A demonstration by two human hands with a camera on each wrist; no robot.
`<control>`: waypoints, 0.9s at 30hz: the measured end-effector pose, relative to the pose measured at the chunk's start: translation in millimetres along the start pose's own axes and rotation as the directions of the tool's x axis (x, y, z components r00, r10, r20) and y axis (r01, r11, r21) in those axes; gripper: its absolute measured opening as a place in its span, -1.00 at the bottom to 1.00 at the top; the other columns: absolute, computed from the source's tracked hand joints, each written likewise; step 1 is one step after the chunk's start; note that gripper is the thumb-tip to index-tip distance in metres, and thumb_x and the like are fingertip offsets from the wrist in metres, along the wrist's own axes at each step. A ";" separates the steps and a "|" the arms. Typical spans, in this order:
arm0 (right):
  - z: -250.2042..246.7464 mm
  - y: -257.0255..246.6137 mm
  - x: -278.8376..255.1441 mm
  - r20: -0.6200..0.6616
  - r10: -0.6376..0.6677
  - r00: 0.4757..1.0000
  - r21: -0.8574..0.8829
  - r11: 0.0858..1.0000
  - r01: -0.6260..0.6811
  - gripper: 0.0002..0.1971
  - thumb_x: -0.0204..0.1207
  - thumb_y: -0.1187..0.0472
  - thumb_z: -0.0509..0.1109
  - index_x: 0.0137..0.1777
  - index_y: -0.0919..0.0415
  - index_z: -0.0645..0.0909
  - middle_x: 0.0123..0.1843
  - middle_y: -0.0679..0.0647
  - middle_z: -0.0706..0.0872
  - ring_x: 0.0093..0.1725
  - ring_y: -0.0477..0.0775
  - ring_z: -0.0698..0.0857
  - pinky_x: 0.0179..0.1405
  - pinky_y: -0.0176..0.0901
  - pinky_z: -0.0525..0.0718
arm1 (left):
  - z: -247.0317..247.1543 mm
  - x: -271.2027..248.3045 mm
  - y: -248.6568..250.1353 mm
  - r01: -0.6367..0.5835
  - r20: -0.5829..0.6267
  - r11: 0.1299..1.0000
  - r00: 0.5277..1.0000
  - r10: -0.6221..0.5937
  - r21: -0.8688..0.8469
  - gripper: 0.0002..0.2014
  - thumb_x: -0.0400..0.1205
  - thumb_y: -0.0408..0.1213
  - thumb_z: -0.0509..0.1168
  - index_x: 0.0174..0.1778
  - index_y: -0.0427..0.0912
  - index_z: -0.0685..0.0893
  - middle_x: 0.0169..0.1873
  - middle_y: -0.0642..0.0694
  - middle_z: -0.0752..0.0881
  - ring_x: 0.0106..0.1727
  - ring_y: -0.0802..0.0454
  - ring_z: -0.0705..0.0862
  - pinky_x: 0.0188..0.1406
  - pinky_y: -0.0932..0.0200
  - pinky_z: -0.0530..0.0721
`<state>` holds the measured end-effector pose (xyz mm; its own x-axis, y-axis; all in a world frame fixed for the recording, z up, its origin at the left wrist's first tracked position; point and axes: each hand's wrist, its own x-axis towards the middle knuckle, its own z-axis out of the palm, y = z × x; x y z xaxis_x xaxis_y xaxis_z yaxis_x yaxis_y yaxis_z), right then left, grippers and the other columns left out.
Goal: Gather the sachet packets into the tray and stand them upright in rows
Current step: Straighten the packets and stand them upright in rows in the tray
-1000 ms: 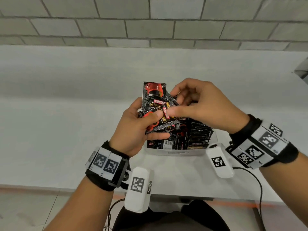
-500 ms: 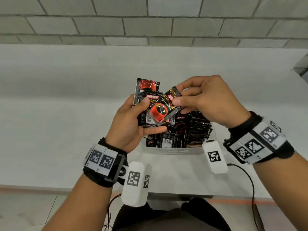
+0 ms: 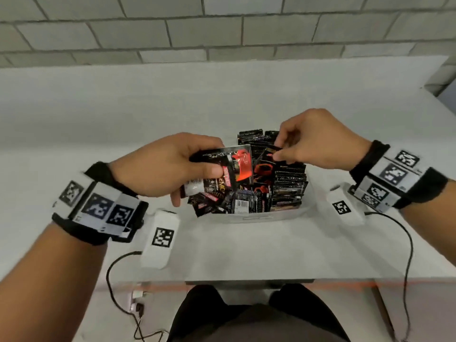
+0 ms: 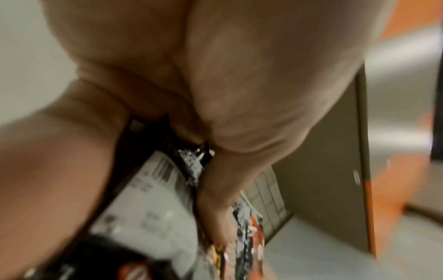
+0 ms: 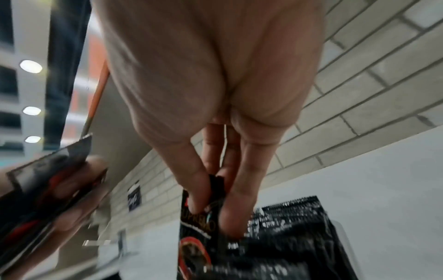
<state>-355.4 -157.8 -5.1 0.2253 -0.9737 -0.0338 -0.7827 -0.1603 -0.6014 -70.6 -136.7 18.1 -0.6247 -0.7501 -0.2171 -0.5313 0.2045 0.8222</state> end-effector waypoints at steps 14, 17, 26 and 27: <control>17.4 -6.2 15.1 0.159 -0.212 0.964 -0.363 0.896 0.257 -0.84 0.41 0.17 0.67 -0.22 0.15 0.73 -0.41 -0.23 0.59 -0.37 -0.29 0.54 -0.19 -0.11 0.68 | 34.6 86.0 -4.2 0.099 0.416 0.867 0.847 -0.331 0.488 -0.68 0.70 -0.08 0.40 0.39 0.10 0.68 -0.17 0.37 0.67 -0.20 0.40 0.63 -0.08 0.35 0.54; 22.2 -3.2 18.2 0.177 -0.197 0.964 -0.372 0.894 0.251 -0.84 0.40 0.17 0.67 -0.22 0.15 0.72 -0.40 -0.23 0.58 -0.35 -0.22 0.57 -0.20 -0.13 0.67 | 33.7 88.1 -8.7 0.118 0.422 0.890 0.848 -0.322 0.441 -0.77 0.72 -0.15 0.38 0.29 0.10 0.69 -0.29 0.30 0.69 -0.48 0.49 0.62 -0.47 0.53 0.51; 18.0 -1.2 29.5 0.149 -0.124 0.981 -0.322 0.932 0.166 -0.60 0.20 0.06 0.78 -0.08 0.08 0.66 -0.34 -0.08 0.66 -0.33 -0.11 0.60 -0.35 -0.16 0.53 | 11.8 73.7 -9.0 0.173 0.348 0.950 0.901 -0.260 0.261 -0.82 0.72 -0.20 0.38 0.24 -0.01 0.73 -0.32 0.04 0.82 -0.47 0.15 0.72 -0.63 0.27 0.62; 13.5 -1.5 29.0 0.147 -0.120 0.982 -0.296 0.942 0.159 -0.63 0.25 0.05 0.76 -0.08 0.09 0.67 -0.32 -0.03 0.70 -0.33 -0.06 0.63 -0.34 -0.16 0.54 | 5.0 70.2 -10.2 0.170 0.311 0.966 0.924 -0.225 0.194 -0.83 0.72 -0.20 0.38 0.22 0.00 0.73 -0.30 0.00 0.83 -0.47 0.09 0.73 -0.64 0.25 0.63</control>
<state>-339.9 -183.6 -16.0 0.4004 -0.9130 -0.0782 -0.8730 -0.3541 -0.3353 -111.9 -188.3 -8.1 -0.6351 -0.5435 -0.5489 -0.7307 0.1923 0.6551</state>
